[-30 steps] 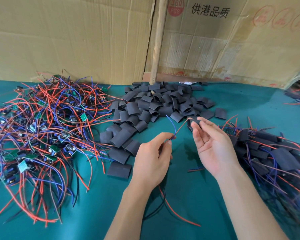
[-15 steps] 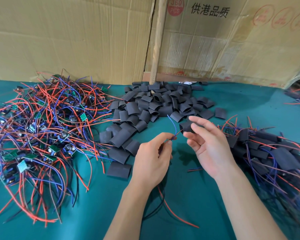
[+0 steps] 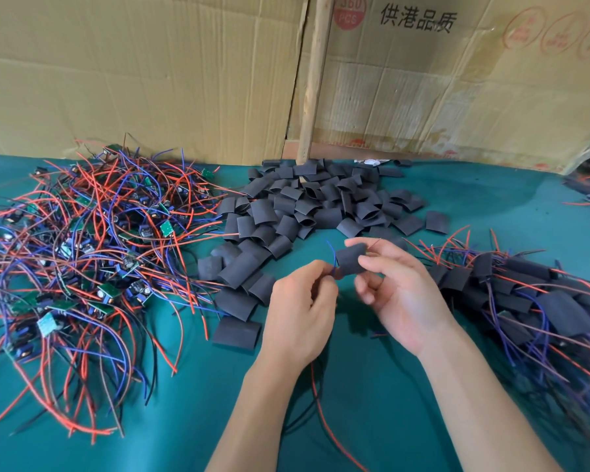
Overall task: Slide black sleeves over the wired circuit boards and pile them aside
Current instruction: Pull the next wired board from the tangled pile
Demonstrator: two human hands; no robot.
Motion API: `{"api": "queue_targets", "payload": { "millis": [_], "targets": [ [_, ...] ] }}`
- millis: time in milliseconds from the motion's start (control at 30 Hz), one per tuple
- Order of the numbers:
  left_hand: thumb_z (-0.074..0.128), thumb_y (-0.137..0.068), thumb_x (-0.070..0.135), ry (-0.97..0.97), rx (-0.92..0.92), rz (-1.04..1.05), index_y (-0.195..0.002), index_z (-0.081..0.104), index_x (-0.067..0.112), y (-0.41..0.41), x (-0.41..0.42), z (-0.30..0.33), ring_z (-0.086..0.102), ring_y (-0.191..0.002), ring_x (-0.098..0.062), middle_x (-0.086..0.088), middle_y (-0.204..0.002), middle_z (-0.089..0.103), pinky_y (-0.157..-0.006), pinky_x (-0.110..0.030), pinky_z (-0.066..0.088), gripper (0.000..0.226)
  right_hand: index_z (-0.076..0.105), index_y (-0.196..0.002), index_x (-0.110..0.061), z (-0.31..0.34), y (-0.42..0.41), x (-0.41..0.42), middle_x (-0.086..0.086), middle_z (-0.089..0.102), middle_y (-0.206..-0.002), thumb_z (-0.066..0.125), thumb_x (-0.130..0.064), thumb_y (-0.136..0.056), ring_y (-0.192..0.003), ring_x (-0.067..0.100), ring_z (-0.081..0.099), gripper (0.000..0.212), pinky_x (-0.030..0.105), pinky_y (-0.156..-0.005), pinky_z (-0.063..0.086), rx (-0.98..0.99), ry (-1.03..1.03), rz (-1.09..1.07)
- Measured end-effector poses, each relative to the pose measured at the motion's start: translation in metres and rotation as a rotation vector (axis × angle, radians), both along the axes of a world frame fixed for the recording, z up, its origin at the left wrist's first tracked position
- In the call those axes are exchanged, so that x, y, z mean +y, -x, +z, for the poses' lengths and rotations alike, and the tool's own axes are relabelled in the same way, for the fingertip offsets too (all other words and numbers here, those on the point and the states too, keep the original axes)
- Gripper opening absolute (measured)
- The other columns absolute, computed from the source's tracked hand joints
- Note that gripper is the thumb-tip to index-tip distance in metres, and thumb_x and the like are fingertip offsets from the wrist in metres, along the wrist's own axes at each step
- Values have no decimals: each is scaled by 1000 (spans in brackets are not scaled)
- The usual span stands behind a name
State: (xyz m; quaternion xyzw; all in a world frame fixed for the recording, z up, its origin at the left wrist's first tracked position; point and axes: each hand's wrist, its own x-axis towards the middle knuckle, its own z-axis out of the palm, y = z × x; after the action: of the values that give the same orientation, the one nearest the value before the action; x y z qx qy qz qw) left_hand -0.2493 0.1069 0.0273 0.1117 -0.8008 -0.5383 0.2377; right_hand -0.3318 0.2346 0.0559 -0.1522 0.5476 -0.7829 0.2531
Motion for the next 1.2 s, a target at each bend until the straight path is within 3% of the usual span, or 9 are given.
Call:
{"api": "queue_targets", "payload": {
  "millis": [100,167,233,333,433,567,767,1200],
  "targets": [
    [52,-99,33,3,51,31,-91,64,25,0,0,2,61,-65,-25,-4,-71,64,-67,-40,51,16,80,-99,-16,-1,0,-1,12,55,-90,56,4,-92,-50,15,48,32,21,-45,34,33,-68,-61],
    [57,-100,24,-44,56,38,-102,65,28,-1,0,3,65,-59,-14,0,-72,68,-62,-25,51,9,79,-100,-14,-2,0,-2,9,55,-85,57,5,-91,-50,15,47,31,21,-45,34,36,-66,-62],
    [57,-100,12,-81,44,39,-106,64,34,0,-1,2,67,-56,-7,7,-74,70,-60,-17,50,23,79,-101,-14,-3,-1,-3,5,55,-80,61,3,-90,-51,15,47,27,22,-46,36,34,-58,-40],
    [54,-102,8,-133,46,21,-112,65,37,0,-2,1,71,-59,-9,9,-75,73,-65,-24,57,33,77,-105,-12,-4,-1,-3,3,61,-77,71,-3,-81,-60,17,57,27,23,-52,45,28,-2,28],
    [50,-100,7,-157,51,10,-119,67,35,0,-3,1,74,-61,-11,9,-75,74,-68,-30,60,38,77,-105,-12,-5,-2,-3,3,68,-86,76,-2,-77,-71,19,65,30,25,-64,54,80,-5,43],
    [55,-102,11,-217,59,14,-110,68,40,0,-1,2,75,-63,-14,9,-81,75,-63,-36,61,33,73,-105,-4,-4,-2,-5,4,71,-88,83,-6,-73,-74,18,69,34,23,-68,57,30,53,-83],
    [54,-102,6,-332,86,9,-107,71,30,0,-1,6,76,-66,-19,4,-86,78,-62,-24,56,29,69,-93,-7,-2,4,-1,6,73,-79,73,-4,-88,-72,15,71,7,20,-65,57,-124,138,-330],
    [56,-101,2,-408,141,30,-107,73,17,1,-1,8,77,-79,-15,6,-100,79,-62,-20,56,23,64,-87,-8,-2,0,-8,4,69,-73,79,-11,-83,-67,16,71,16,20,-59,57,-175,110,-370]
  ]
}}
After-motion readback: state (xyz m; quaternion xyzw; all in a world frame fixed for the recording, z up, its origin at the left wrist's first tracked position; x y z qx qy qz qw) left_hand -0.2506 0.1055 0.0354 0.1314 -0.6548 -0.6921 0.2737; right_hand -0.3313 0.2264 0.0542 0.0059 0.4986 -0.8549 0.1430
